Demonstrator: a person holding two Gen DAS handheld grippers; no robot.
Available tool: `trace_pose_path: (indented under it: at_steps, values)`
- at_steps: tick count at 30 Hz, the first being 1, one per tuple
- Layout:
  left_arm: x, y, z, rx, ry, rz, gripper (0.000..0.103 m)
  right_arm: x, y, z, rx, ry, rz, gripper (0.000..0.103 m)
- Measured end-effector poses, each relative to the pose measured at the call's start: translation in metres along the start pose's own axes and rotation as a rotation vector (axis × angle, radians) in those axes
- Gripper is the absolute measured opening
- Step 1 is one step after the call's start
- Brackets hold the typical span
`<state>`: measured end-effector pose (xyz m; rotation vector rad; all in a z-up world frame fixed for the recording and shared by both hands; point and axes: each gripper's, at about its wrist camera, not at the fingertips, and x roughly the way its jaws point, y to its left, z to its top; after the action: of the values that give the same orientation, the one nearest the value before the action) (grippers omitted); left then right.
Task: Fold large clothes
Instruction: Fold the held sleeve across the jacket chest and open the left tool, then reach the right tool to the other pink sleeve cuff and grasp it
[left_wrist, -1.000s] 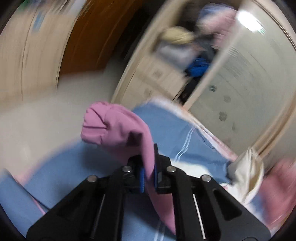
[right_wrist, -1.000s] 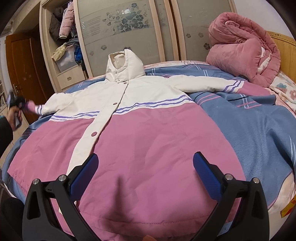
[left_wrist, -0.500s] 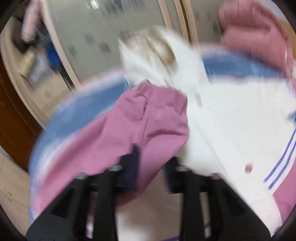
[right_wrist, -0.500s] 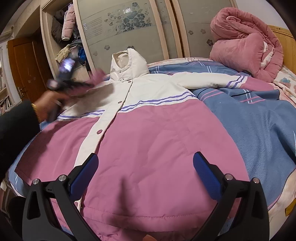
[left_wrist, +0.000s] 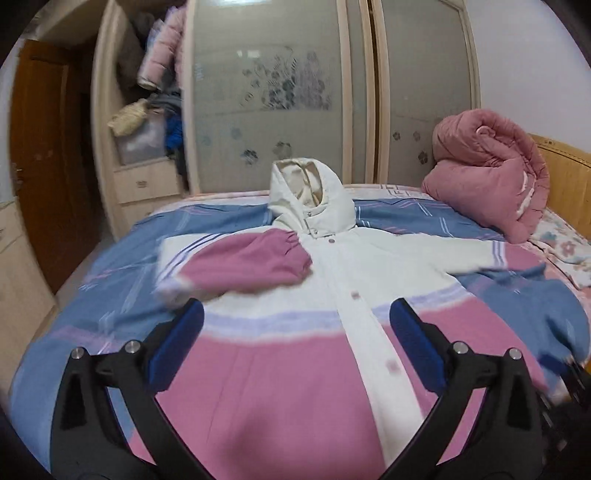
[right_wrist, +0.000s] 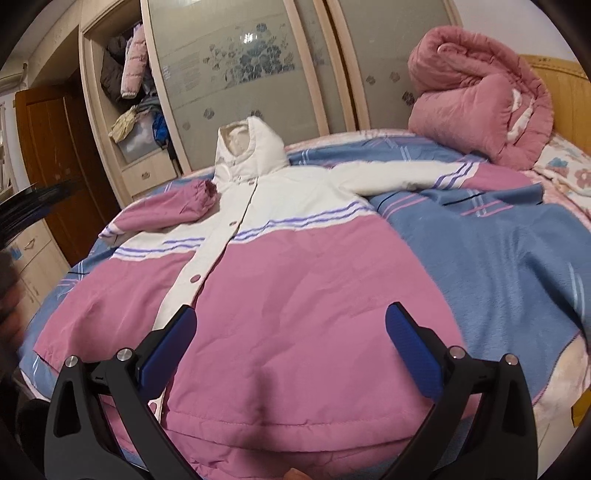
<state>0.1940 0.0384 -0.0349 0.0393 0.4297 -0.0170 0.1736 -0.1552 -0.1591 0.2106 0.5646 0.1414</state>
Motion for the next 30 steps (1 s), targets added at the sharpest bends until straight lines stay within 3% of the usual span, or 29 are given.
trace_pose_path:
  at_steps: [3, 6, 9, 19, 30]
  values:
    - [-0.059, -0.01, -0.033, -0.053, 0.009, 0.053, 0.101, -0.015, -0.002, -0.006, -0.006, -0.04, -0.035, 0.102]
    - [-0.088, -0.019, -0.059, -0.094, 0.074, 0.03, 0.101, -0.034, -0.001, -0.013, -0.011, -0.036, -0.073, 0.102]
    - [-0.107, -0.025, -0.077, -0.067, 0.088, 0.043, 0.101, -0.061, 0.01, -0.018, -0.037, -0.038, -0.111, 0.102]
    - [-0.143, -0.025, -0.1, -0.084, 0.107, 0.092, 0.101, -0.142, 0.037, -0.026, -0.146, -0.1, -0.197, 0.102]
    - [-0.162, -0.054, -0.102, -0.029, 0.087, 0.089, 0.101, -0.175, 0.037, -0.03, -0.132, -0.118, -0.145, 0.102]
